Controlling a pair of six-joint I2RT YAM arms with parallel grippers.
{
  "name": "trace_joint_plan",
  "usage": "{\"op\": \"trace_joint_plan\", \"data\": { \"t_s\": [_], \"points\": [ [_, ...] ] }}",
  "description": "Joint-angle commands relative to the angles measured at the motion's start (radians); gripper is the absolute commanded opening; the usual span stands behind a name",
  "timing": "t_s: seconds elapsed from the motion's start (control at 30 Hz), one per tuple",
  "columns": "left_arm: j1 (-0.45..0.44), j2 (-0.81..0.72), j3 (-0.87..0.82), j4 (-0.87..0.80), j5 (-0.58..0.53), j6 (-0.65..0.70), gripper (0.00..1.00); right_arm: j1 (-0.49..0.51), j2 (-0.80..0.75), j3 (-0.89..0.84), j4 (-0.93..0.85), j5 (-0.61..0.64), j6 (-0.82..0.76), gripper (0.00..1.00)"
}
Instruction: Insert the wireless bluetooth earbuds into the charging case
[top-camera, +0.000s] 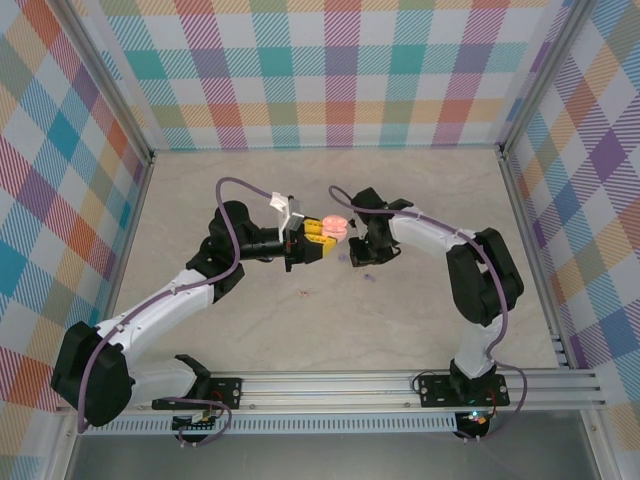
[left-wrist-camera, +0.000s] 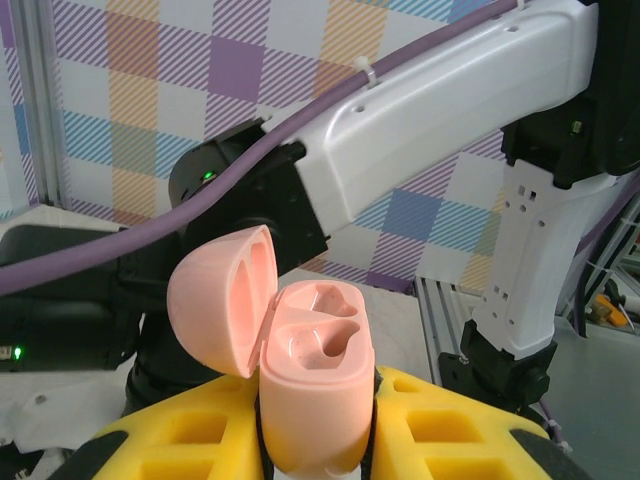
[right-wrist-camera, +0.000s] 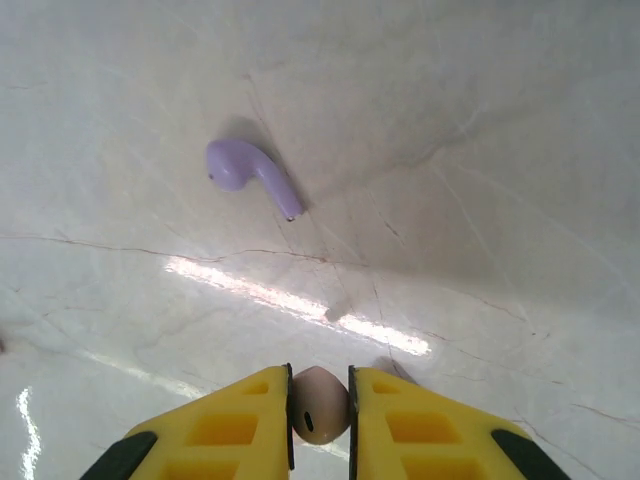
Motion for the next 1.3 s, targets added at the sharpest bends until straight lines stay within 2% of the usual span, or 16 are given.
{"op": "trace_joint_plan", "data": {
  "t_s": [0.0, 0.23, 0.43, 0.7, 0.8, 0.87, 0.93, 1.1, 1.27],
  "points": [
    [-0.014, 0.003, -0.007, 0.026, -0.005, -0.011, 0.26, -0.007, -0.019, 0.012, -0.018, 0.027, -0.126, 0.2],
    [-0.014, 0.007, -0.008, 0.026, -0.009, -0.01, 0.26, -0.034, 0.039, 0.074, -0.099, 0.188, -0.266, 0.21],
    [-0.014, 0.016, -0.002, 0.03, -0.008, -0.011, 0.26, -0.045, 0.119, 0.124, -0.131, 0.271, -0.328, 0.2],
    [-0.014, 0.017, -0.001, 0.024, -0.01, -0.01, 0.26, -0.045, 0.192, 0.161, -0.148, 0.244, -0.372, 0.23],
    [-0.014, 0.015, -0.002, 0.023, -0.011, -0.011, 0.26, -0.045, 0.197, 0.169, -0.153, 0.236, -0.349, 0.31],
    [-0.014, 0.015, -0.002, 0.022, -0.01, -0.011, 0.26, -0.049, 0.192, 0.175, -0.162, 0.209, -0.285, 0.44],
    [-0.014, 0.015, 0.0, 0.019, -0.009, -0.01, 0.26, -0.065, 0.178, 0.176, -0.168, 0.171, -0.226, 0.49],
    [-0.014, 0.011, 0.003, 0.01, -0.01, -0.005, 0.26, -0.122, 0.13, 0.141, -0.172, 0.117, -0.05, 0.51],
    [-0.014, 0.017, 0.01, 0.011, -0.004, -0.003, 0.26, -0.129, 0.121, 0.101, -0.157, 0.082, 0.02, 0.49]
  ]
}}
